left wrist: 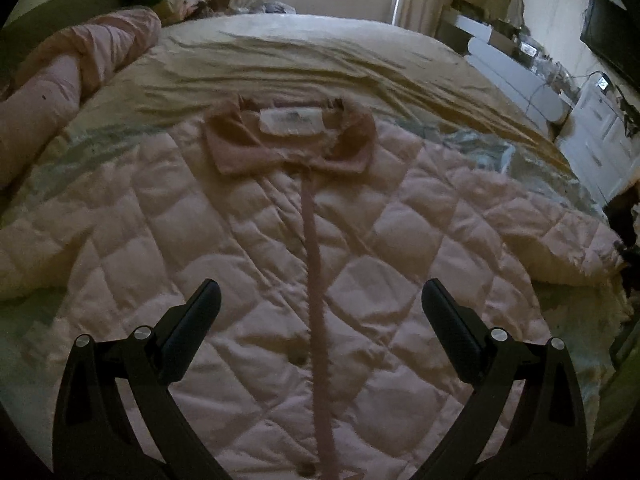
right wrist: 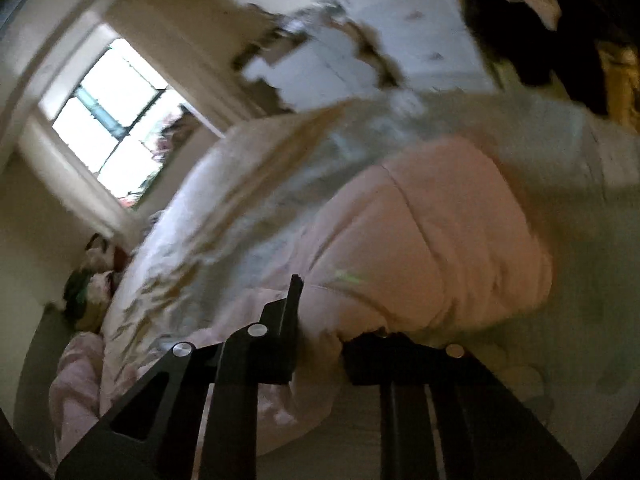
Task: Fold large clothes
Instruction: 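Grasp the jacket side with the right tool and fold it over the front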
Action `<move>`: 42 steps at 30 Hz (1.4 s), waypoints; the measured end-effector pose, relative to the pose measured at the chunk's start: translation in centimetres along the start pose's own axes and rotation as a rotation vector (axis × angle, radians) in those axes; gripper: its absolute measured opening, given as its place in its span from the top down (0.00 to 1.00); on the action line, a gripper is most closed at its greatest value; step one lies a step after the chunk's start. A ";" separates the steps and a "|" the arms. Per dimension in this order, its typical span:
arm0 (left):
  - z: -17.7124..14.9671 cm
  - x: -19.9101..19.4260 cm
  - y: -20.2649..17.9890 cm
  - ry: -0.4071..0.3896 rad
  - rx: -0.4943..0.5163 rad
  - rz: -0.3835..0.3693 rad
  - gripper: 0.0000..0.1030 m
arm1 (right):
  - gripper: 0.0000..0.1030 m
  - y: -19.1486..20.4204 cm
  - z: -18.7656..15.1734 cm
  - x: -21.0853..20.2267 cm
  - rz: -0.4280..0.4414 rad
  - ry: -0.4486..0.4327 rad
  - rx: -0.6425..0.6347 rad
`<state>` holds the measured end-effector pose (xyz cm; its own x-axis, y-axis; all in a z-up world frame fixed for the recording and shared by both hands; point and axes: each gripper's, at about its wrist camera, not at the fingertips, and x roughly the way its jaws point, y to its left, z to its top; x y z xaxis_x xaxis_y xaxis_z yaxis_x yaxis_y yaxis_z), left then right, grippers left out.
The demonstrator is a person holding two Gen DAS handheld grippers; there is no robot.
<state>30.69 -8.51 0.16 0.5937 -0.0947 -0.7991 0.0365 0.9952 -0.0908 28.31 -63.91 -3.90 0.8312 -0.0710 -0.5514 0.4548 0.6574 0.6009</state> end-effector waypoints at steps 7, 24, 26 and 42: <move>1.0 -1.7 1.8 -0.017 -0.031 0.009 0.09 | 0.86 7.6 1.0 -2.3 0.090 -0.027 -0.189; 3.6 -5.8 7.8 -0.077 -0.098 0.017 0.09 | 0.86 27.0 -4.6 -5.5 0.298 -0.026 -0.568; 3.6 -6.2 8.3 -0.082 -0.095 0.008 0.09 | 0.86 28.8 -5.8 -5.8 0.327 -0.015 -0.595; 3.0 -6.7 16.2 -0.111 -0.248 -0.003 0.09 | 0.86 41.9 -19.5 -5.2 0.418 0.084 -0.909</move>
<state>29.69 8.27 5.79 0.6788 -0.0806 -0.7299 -0.1514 0.9572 -0.2466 36.80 -21.35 12.82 0.8273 0.3265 -0.4572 -0.3146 0.9435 0.1045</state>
